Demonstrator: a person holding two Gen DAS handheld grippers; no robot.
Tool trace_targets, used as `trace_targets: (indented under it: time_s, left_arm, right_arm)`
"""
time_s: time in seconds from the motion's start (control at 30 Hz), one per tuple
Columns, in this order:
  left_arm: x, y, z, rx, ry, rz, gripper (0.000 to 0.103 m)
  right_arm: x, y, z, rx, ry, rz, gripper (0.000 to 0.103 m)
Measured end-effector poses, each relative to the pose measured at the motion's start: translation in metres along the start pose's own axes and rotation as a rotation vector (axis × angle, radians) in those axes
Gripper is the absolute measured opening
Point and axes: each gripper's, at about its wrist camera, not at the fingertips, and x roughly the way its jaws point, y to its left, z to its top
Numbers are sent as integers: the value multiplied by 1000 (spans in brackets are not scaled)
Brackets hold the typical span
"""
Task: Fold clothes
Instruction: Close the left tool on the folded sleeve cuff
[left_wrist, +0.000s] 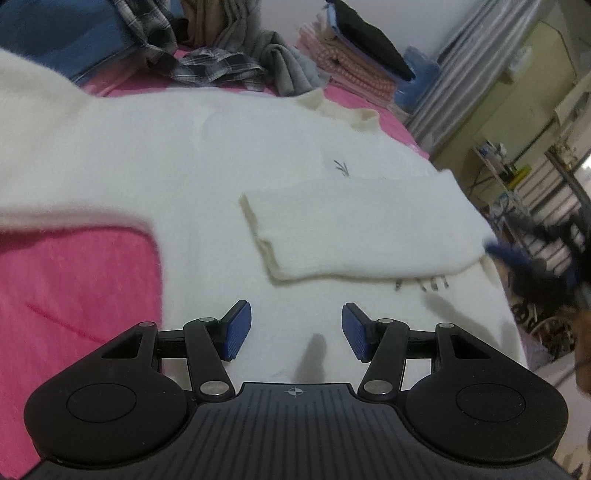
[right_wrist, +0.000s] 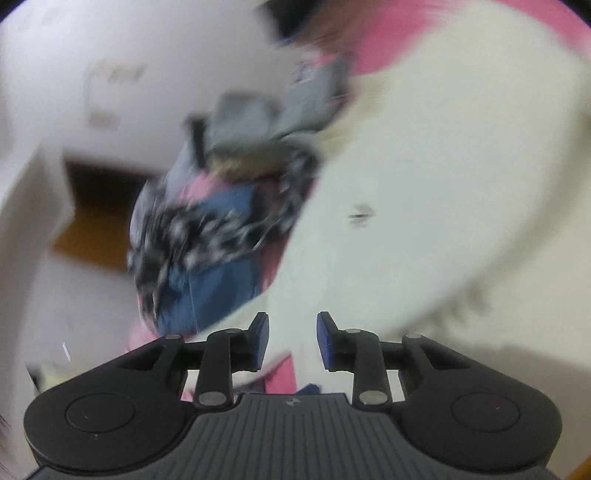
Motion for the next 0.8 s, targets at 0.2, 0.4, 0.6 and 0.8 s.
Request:
trace_targets:
  time_s: [0.2,0.4,0.6,0.8]
  left_arm:
    - [9,1,12,-75,-72,-8,55]
    - [32,-6,20,-65,-41,49,53]
    - [43,-16,22,-26,-65,99,50]
    - [45,-24,20,42,-130,139,9]
  right_arm:
    - [-35,-65,-8,214,-146,-45,32]
    - [-40,-88,2,246,-231,-88,32]
    - [-40,-99,8,239,-265,-103,30]
    - [-43,-91,11,138,-263,-162,30]
